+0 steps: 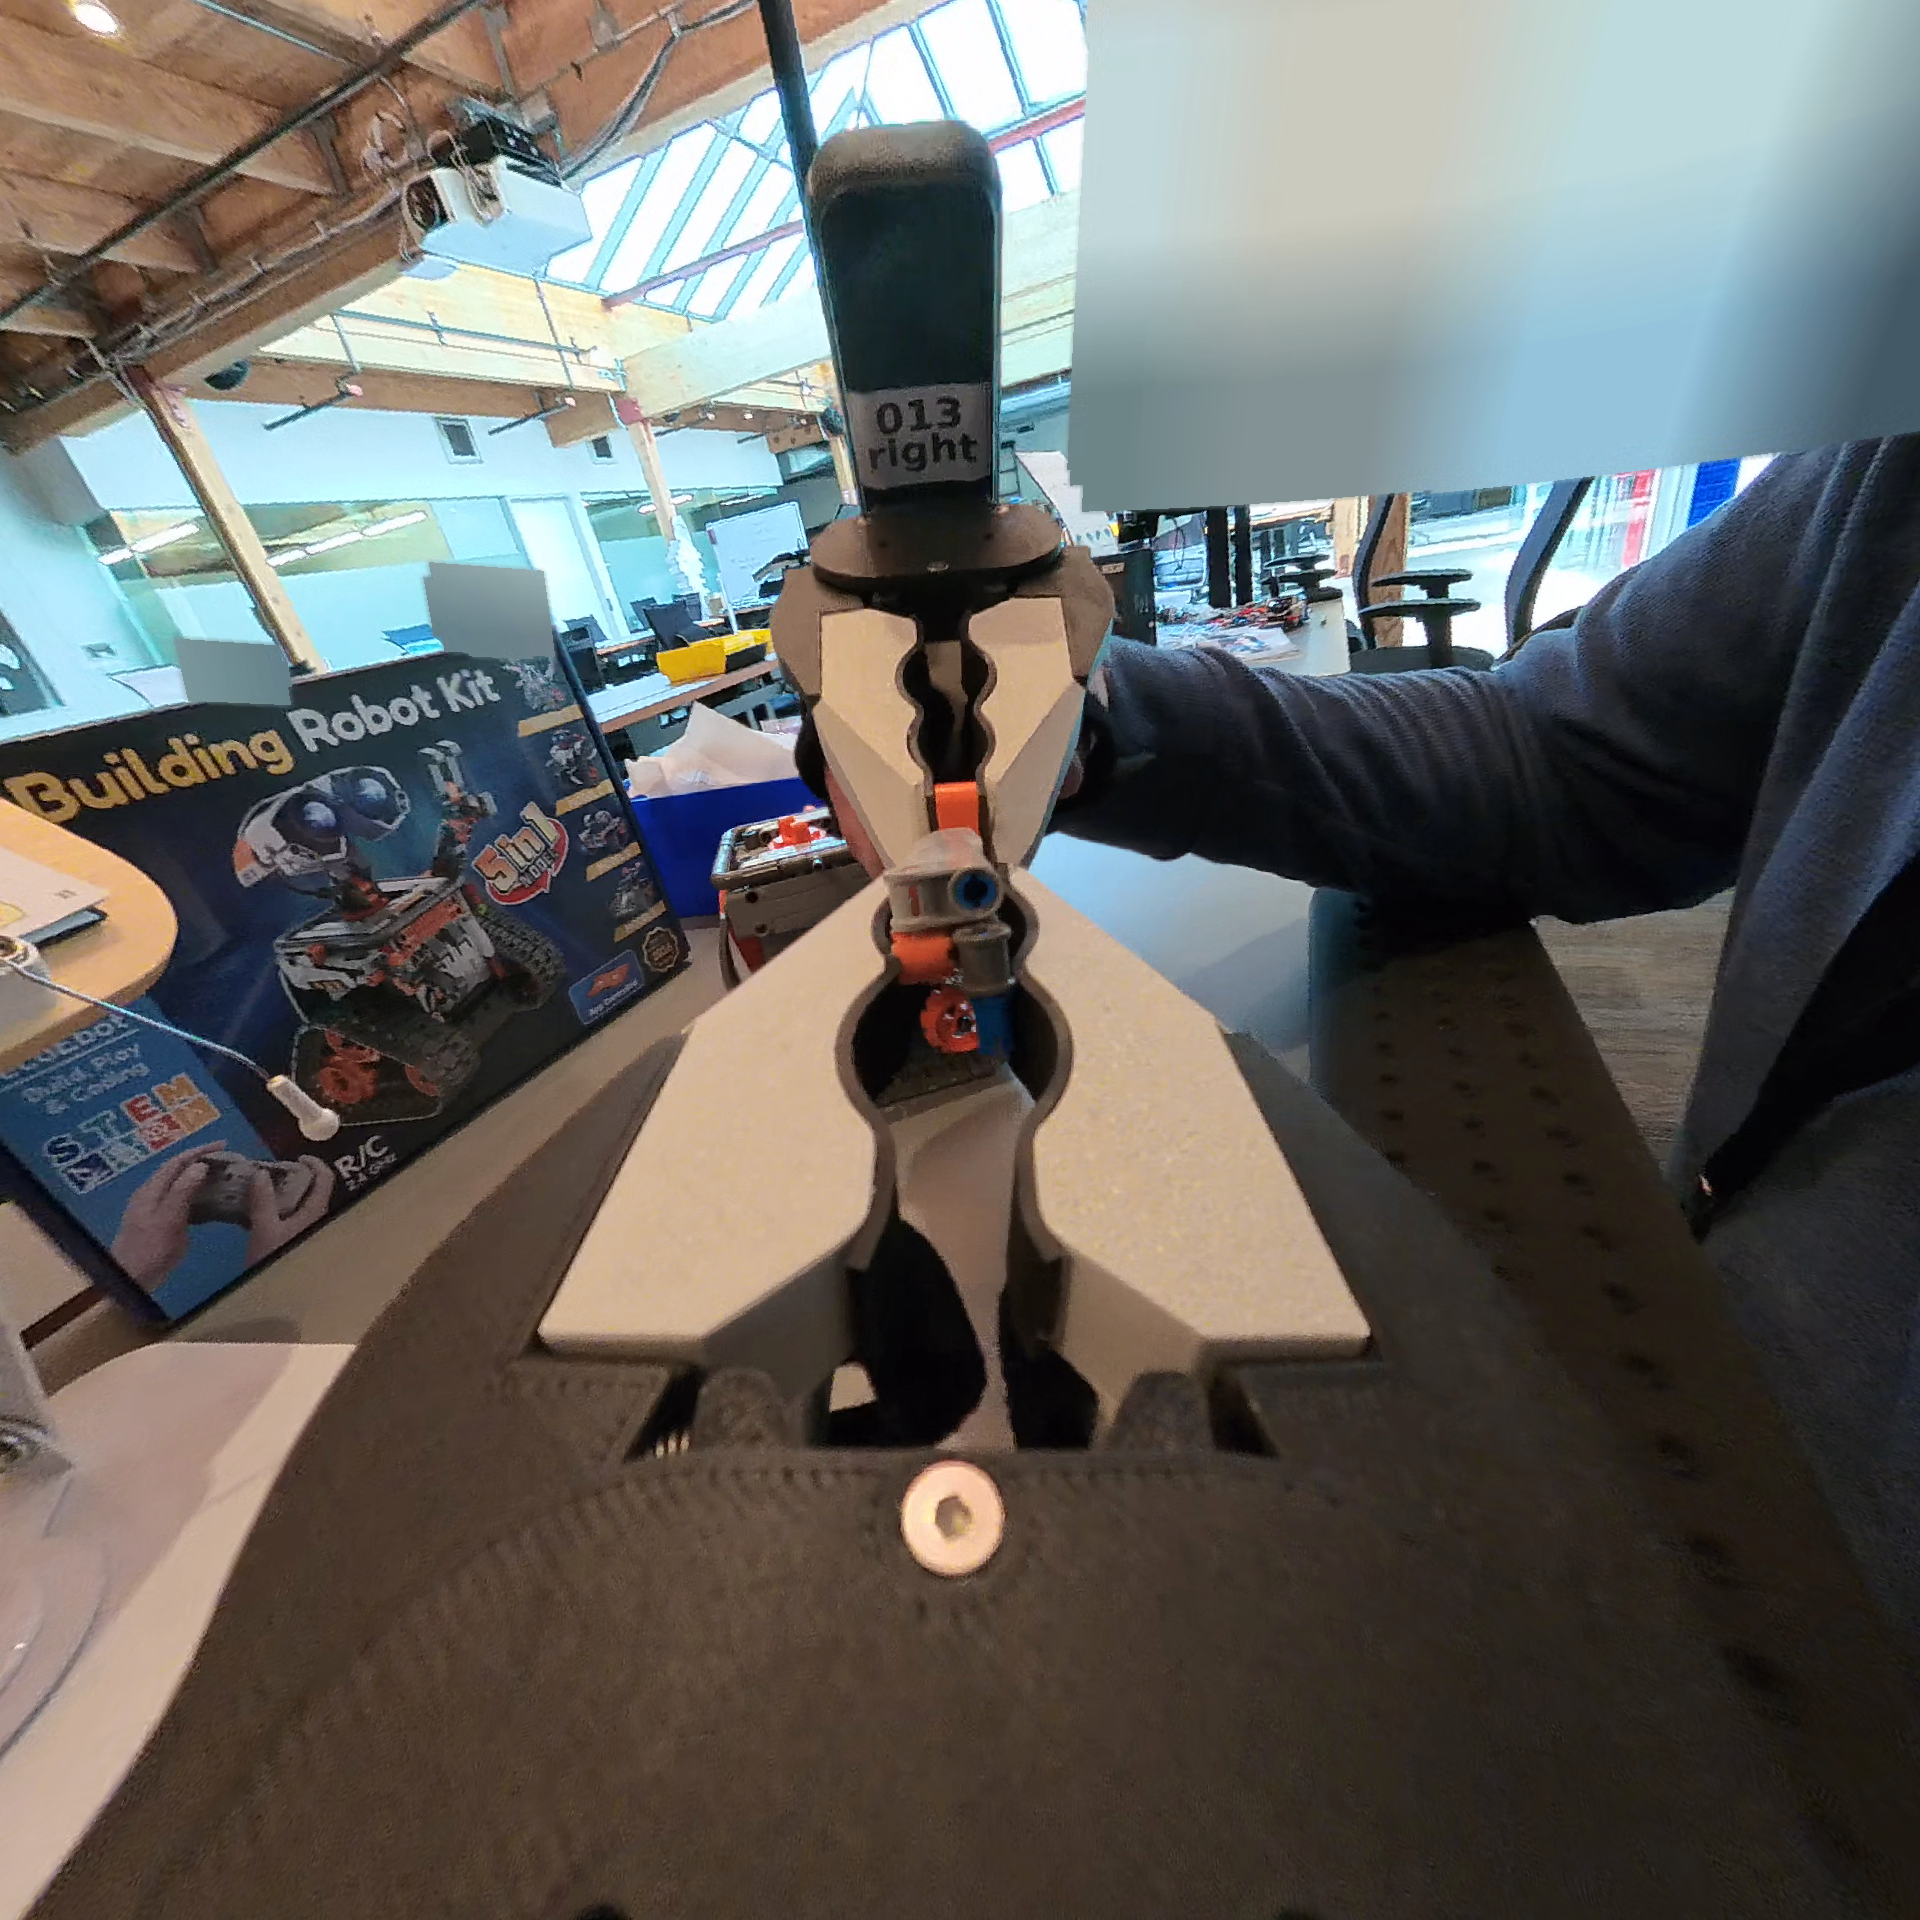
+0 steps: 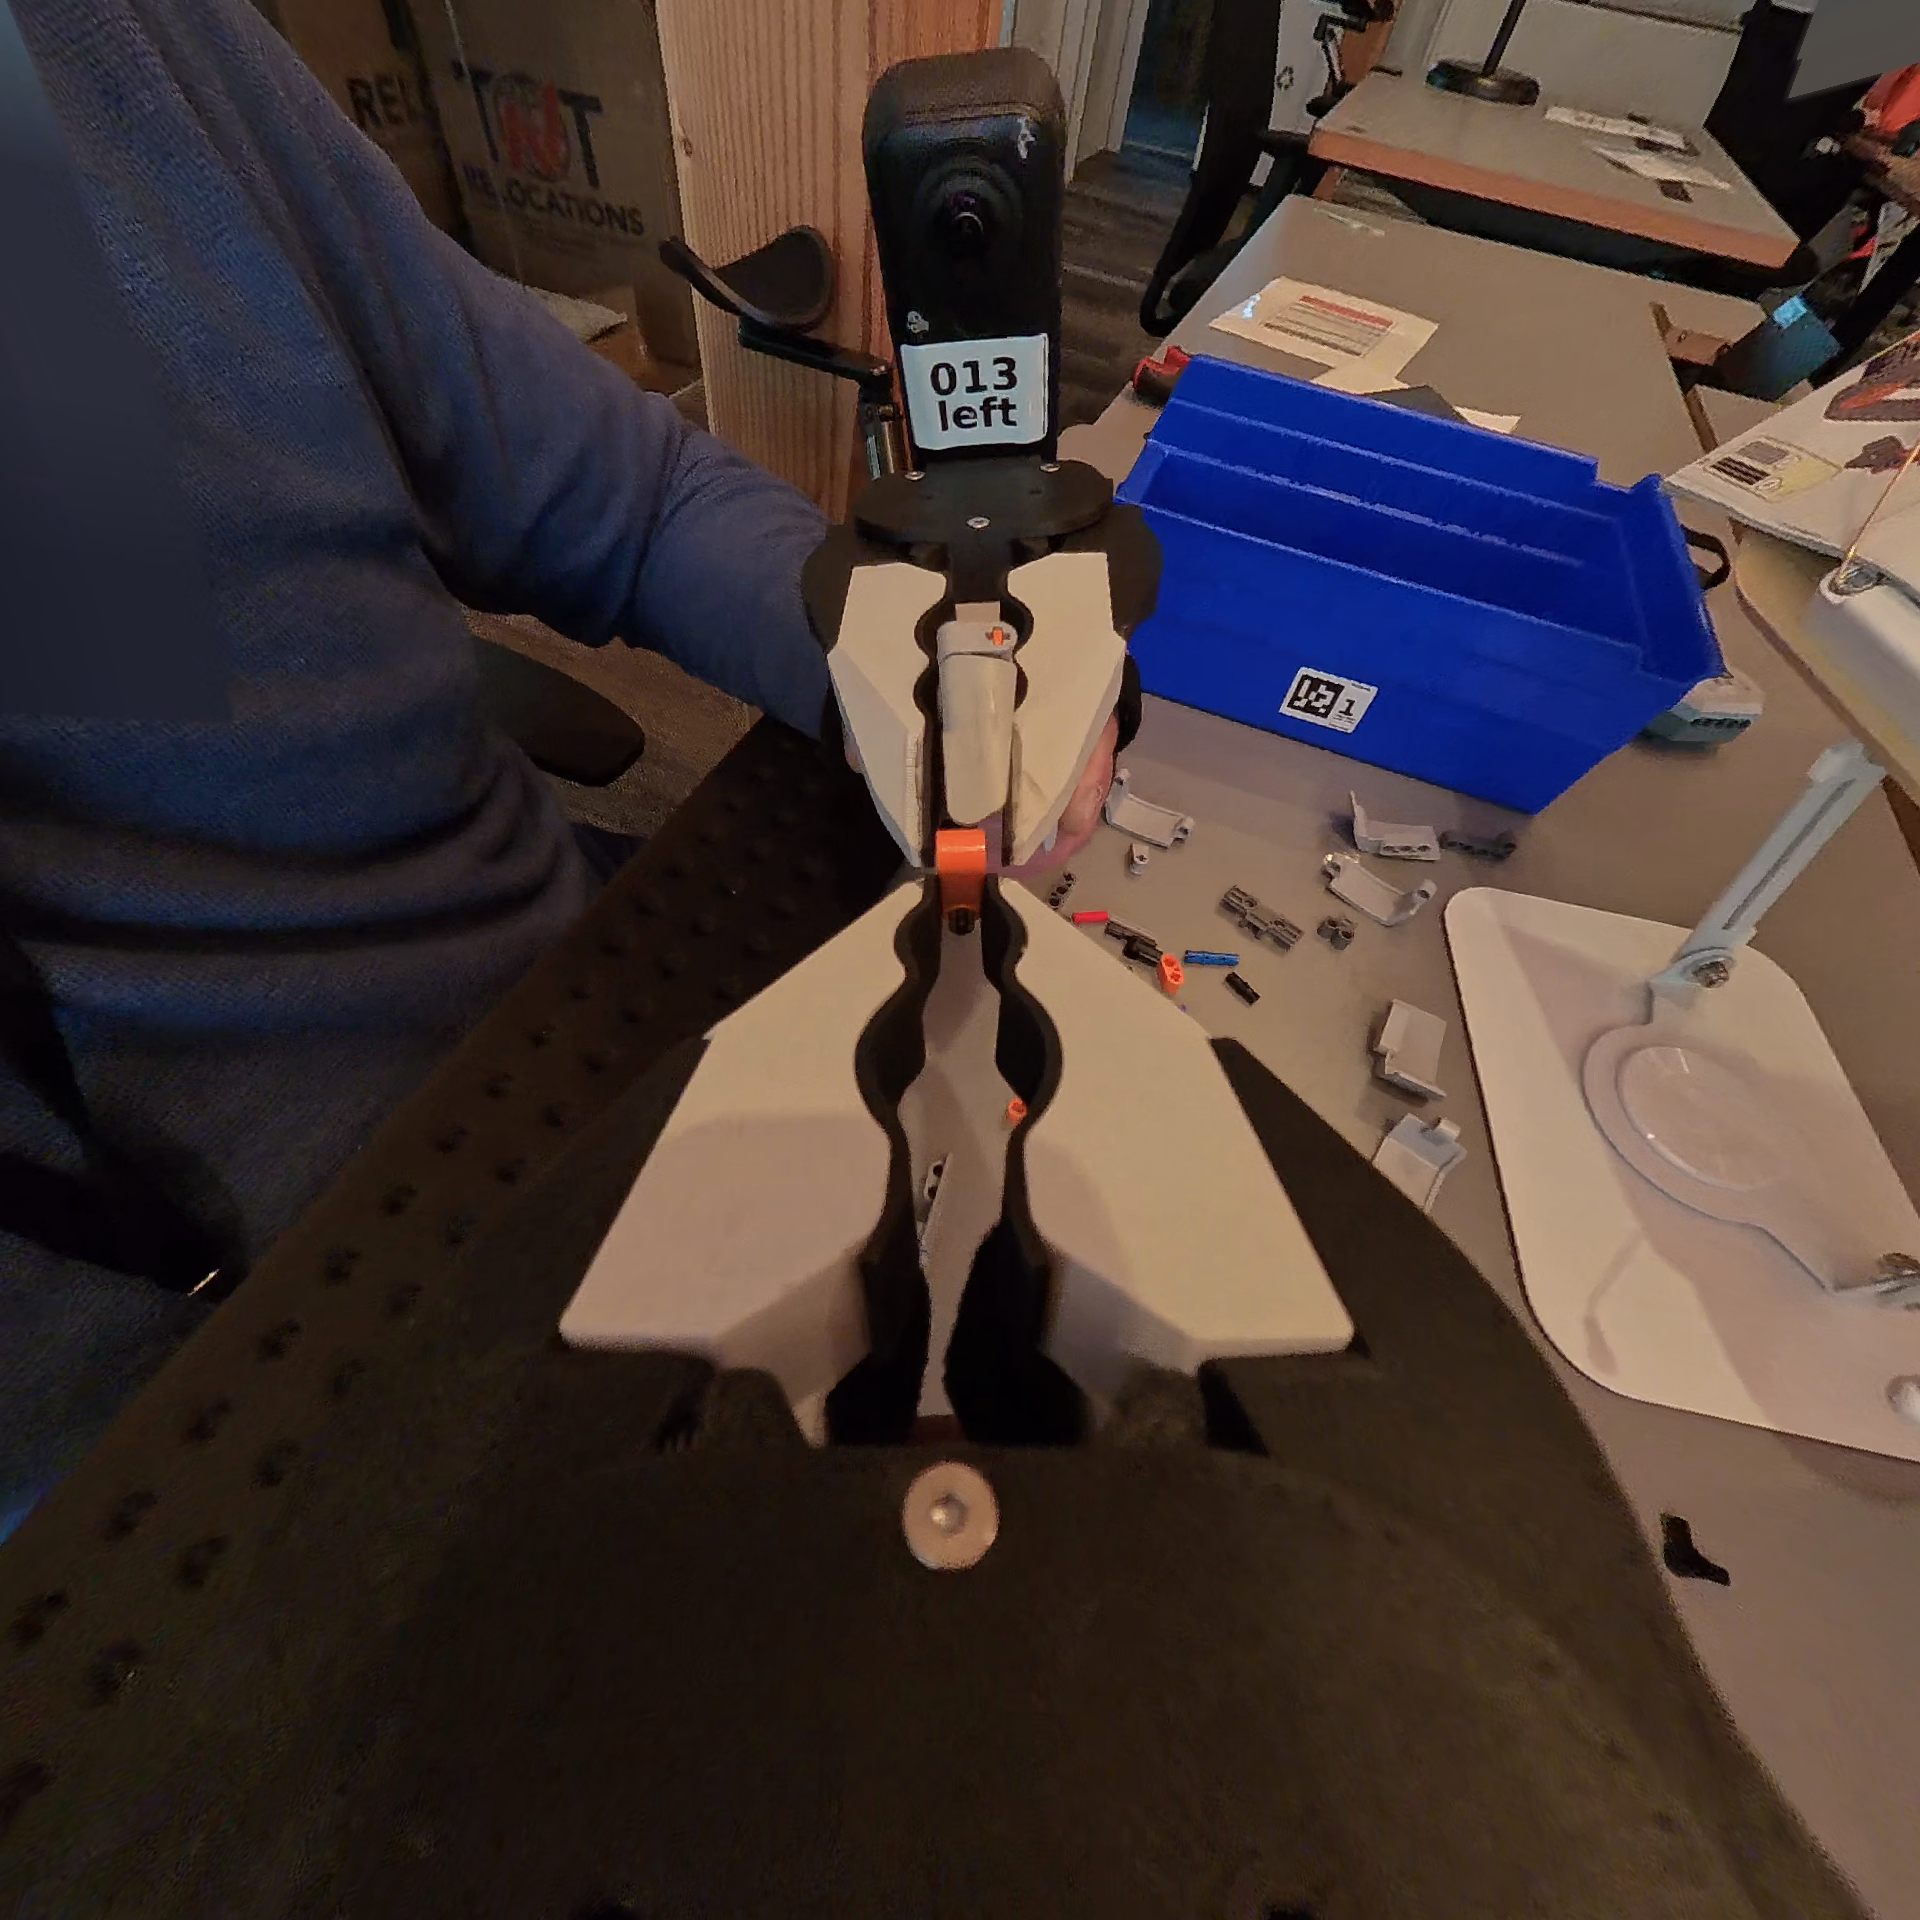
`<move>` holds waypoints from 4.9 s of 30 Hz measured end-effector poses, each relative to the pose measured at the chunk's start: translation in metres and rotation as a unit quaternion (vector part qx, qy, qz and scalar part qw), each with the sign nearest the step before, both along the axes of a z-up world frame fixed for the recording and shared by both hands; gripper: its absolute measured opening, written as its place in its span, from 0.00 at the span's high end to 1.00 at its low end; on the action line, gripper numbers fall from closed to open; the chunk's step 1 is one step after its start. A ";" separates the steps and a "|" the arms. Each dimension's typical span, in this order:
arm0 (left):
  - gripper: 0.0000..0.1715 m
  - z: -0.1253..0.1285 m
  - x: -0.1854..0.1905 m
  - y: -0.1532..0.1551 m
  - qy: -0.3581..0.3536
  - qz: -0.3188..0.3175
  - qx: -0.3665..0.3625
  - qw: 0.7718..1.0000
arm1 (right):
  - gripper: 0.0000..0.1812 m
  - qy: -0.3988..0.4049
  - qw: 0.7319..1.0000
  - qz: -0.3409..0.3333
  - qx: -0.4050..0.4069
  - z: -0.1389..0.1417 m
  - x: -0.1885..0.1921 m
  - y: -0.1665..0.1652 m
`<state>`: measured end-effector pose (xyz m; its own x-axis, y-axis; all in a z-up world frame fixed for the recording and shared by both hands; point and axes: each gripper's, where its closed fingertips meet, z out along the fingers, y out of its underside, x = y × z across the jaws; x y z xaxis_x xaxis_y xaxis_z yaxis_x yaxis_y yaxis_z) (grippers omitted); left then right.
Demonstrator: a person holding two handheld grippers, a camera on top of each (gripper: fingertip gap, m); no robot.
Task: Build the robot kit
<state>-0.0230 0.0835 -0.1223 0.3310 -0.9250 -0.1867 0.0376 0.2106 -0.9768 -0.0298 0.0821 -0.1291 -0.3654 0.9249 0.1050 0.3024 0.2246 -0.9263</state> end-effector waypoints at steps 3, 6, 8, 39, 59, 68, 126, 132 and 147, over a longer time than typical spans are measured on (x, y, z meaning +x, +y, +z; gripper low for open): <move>0.91 0.005 -0.006 0.005 -0.006 0.023 0.007 1.000 | 0.98 -0.008 1.000 -0.011 -0.007 0.001 0.004 0.005; 0.92 0.004 -0.008 0.006 -0.005 0.021 0.001 1.000 | 0.98 -0.013 1.000 -0.013 -0.004 -0.001 0.006 0.007; 0.92 0.004 -0.008 0.006 -0.003 0.019 -0.005 1.000 | 0.98 -0.012 1.000 -0.014 -0.004 -0.001 0.005 0.007; 0.92 0.004 -0.010 0.007 -0.049 -0.010 -0.066 0.997 | 0.98 0.073 0.995 -0.028 -0.059 0.027 0.000 0.005; 0.92 -0.009 -0.015 0.024 -0.003 0.042 -0.069 0.997 | 0.96 0.005 0.995 -0.095 0.014 -0.003 -0.001 0.028; 0.92 -0.035 -0.039 0.039 0.067 0.109 -0.111 0.986 | 0.89 -0.175 0.977 -0.118 0.029 -0.083 0.030 0.024; 0.92 -0.066 -0.019 0.013 0.133 0.032 -0.097 0.986 | 0.93 -0.084 0.988 -0.129 -0.010 -0.064 0.008 0.021; 0.92 -0.066 -0.019 0.014 0.134 0.032 -0.096 0.986 | 0.93 -0.088 0.988 -0.130 -0.006 -0.065 0.008 0.022; 0.92 -0.068 -0.014 0.013 0.141 0.032 -0.090 0.985 | 0.93 -0.089 0.986 -0.140 0.014 -0.065 0.008 0.020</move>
<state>-0.0367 0.0968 -0.1907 0.3476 -0.9307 -0.1136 -0.2486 0.0254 -0.9683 -0.0214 0.1022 -0.1946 -0.1118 0.9897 0.0898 0.5138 0.1349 -0.8472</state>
